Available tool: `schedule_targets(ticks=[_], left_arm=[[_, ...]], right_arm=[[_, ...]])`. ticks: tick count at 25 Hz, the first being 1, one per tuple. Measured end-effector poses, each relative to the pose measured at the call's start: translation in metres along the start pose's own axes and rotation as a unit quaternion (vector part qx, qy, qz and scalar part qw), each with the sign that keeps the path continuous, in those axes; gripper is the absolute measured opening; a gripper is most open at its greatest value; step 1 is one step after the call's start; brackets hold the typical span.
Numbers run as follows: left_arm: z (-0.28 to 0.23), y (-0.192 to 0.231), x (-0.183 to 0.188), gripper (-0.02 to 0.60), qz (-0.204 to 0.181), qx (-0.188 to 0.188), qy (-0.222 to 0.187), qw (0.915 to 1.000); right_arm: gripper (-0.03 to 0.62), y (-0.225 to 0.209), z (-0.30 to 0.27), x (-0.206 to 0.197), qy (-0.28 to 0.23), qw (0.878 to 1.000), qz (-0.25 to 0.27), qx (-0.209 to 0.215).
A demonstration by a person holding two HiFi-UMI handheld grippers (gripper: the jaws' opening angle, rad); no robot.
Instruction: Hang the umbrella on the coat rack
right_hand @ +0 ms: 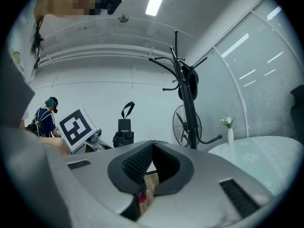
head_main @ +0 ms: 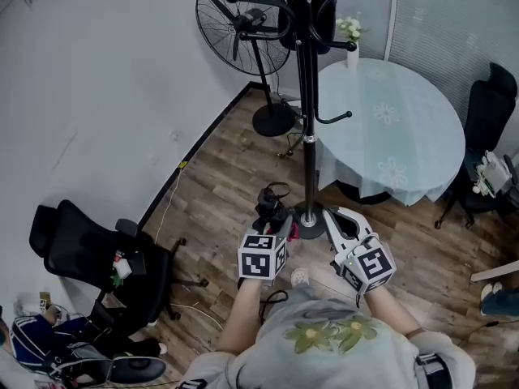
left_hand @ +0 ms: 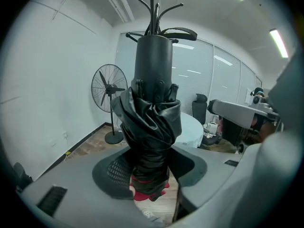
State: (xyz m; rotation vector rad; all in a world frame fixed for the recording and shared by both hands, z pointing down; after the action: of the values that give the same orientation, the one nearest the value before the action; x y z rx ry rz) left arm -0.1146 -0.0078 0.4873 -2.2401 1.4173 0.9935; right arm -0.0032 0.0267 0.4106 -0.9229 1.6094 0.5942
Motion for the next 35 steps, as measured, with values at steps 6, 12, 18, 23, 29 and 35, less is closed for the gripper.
schedule_targets(ticks=[6,12,18,23,29,35], left_arm=[[-0.032,0.015,0.016,0.207,-0.006,-0.014,0.013,0.9998],[-0.066,0.026,0.026,0.207,-0.031,-0.025,0.034,0.9986],[-0.096,0.044,0.031,0.207,-0.051,-0.03,0.057,0.9966],[-0.117,0.054,0.035,0.207,-0.064,-0.031,0.074,0.9947],[-0.137,0.057,0.031,0.207,-0.055,-0.023,0.093,0.9939],[-0.15,0.057,0.03,0.207,-0.031,-0.002,0.105,0.994]], right_arm=[[0.005,-0.017,-0.027,0.007,0.004,1.0,0.002,-0.013],[0.005,-0.032,-0.059,0.007,0.014,1.0,0.0,-0.015],[0.005,-0.046,-0.091,0.004,0.02,0.999,-0.009,-0.024],[0.005,-0.055,-0.111,0.002,0.023,0.999,-0.013,-0.027],[0.005,-0.07,-0.128,0.002,0.032,0.999,-0.007,-0.01],[0.005,-0.088,-0.137,0.006,0.046,0.999,0.008,0.024]])
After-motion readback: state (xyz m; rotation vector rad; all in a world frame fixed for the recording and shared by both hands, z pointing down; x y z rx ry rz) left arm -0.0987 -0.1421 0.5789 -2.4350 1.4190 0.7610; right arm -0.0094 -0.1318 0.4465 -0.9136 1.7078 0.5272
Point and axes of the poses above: the fingertips, and each gripper's own axes: z backward along the fingers, y to its left, x out of its top, the point moved 1 cm from there along z, backward along the fingers, and after that the axes turned 13 degrees about y, right-handed, at the moved point
